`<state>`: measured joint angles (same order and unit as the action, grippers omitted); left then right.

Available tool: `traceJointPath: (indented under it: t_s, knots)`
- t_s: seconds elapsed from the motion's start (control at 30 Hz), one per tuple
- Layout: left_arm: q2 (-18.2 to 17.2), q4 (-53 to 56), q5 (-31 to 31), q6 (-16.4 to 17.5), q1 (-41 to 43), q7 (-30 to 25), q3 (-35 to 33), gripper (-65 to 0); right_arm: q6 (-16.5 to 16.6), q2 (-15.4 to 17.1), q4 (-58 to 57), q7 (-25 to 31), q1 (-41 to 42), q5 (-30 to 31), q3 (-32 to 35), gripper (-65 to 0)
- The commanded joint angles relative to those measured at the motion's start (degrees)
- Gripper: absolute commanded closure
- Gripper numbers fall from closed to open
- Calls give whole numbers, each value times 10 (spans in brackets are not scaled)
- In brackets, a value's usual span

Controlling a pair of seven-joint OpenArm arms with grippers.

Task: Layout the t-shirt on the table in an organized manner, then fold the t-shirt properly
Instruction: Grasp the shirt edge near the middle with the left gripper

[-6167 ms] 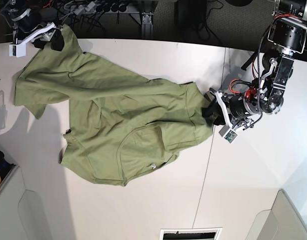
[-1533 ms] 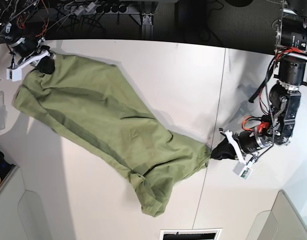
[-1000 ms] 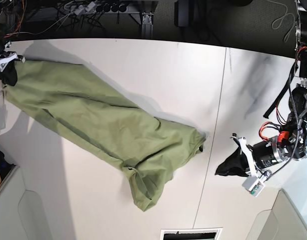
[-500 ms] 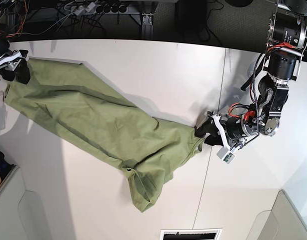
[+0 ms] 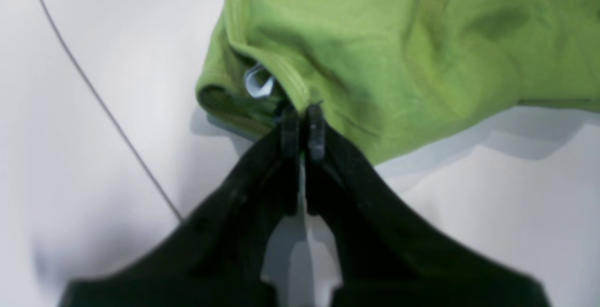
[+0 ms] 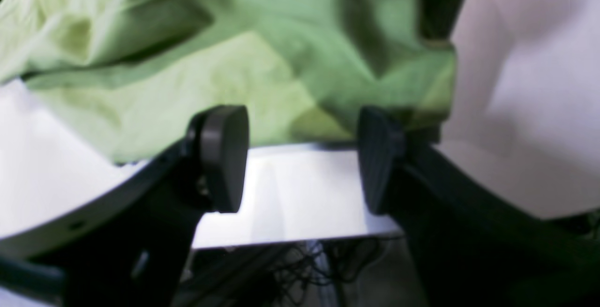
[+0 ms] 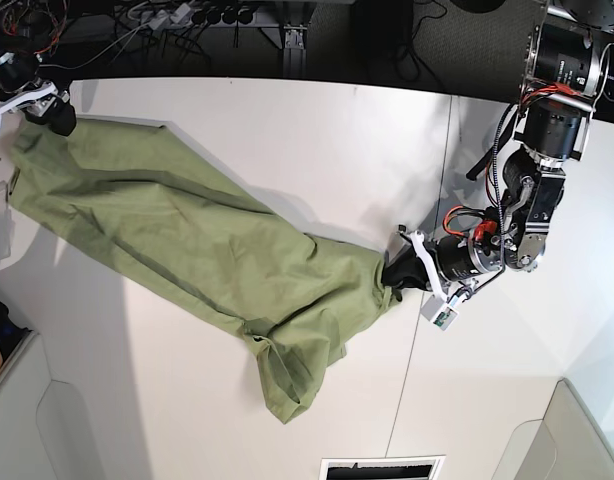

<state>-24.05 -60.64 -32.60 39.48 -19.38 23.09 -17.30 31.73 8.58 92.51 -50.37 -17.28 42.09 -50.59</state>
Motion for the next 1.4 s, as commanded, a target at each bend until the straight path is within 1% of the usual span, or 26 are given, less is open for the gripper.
traceJointPath:
  t_s: [0.0, 0.03, 0.07, 0.17, 0.2, 0.3, 0.37, 0.43, 0.5, 0.57, 0.63, 0.77, 0.83, 0.9, 0.93, 1.1, 1.13, 1.17, 1.2, 1.23, 1.27, 1.3, 1.33, 1.37]
  knots:
    - [-13, -11, -18, 5, -14, -10, 4, 0, 0, 8, -4, 11, 7, 8, 1, -355]
    - [-19, -15, -28, 5, -14, -7, 4, 0, 0, 8, -14, 12, 11, 11, 5, -325]
    - [-25, -18, -41, 5, -14, 0, 4, 0, 0, 8, -24, 12, 16, 15, 9, -268]
    - [-49, -34, -90, 5, -14, 30, 4, 0, 7, 8, -38, 17, 24, 32, 20, -32]
    - [-57, -42, -106, 5, -14, 40, 4, 0, 7, 8, -38, 16, 26, 32, 24, 0]
    - [-82, -71, -146, 5, -10, 59, 4, 0, 11, 8, -30, -3, 28, 46, 26, 0]
    - [-100, -100, -162, 5, -4, 65, 4, 0, 16, 8, -17, -27, 26, 66, 26, 0]
    - [-121, -139, -178, 5, 8, 76, 4, 0, 18, 8, 1, -52, 19, 88, 26, 0]
    - [-146, -190, -202, 5, 26, 94, 10, 0, 26, 8, 27, -61, 3, 106, 26, 0]
    - [-167, -243, -222, 5, 44, 112, 34, 0, 26, 8, 59, -61, -13, 109, 21, 0]
    - [-179, -286, -231, 5, 56, 119, 74, 0, 26, 8, 93, -60, -20, 109, 6, 0]
    - [-180, -321, -238, 5, 52, 119, 155, 0, 26, 11, 139, -47, -9, 109, -42, 0]
    - [-180, -319, -233, 5, 41, 119, 166, 0, 26, 19, 144, -48, 8, 110, -58, 0]
    - [-173, -311, -223, 5, 31, 119, 156, 0, 26, 31, 141, -48, 31, 107, -56, 0]
    - [-166, -303, -214, 5, 25, 118, 146, 0, 26, 36, 138, -48, 48, 97, -52, 0]
    - [-101, -209, -128, 5, -22, 98, 59, 0, 19, 50, 99, -47, 117, 26, -8, 0]
    - [-87, -180, -111, 5, -32, 90, 42, 0, 19, 51, 85, -45, 124, 18, 3, -76]
    - [-74, -151, -95, 5, -40, 82, 29, -17, 16, 50, 73, -40, 130, 11, 13, -165]
    - [-62, -121, -83, 5, -49, 80, 17, -81, 14, 50, 60, -36, 134, 7, 23, -247]
    - [-53, -93, -78, 5, -56, 80, 9, -145, 14, 50, 48, -37, 136, 5, 31, -309]
    - [-47, -71, -78, 5, -62, 85, 3, -201, 14, 50, 42, -40, 136, 3, 36, -337]
    - [-44, -58, -79, 5, -65, 101, 3, -244, 14, 49, 40, -48, 136, 3, 38, -338]
    - [-44, -56, -85, 5, -66, 121, 3, -263, 14, 47, 40, -59, 136, 4, 38, -338]
    - [-49, -57, -98, 5, -65, 143, 4, -264, 14, 47, 40, -68, 136, 4, 37, -338]
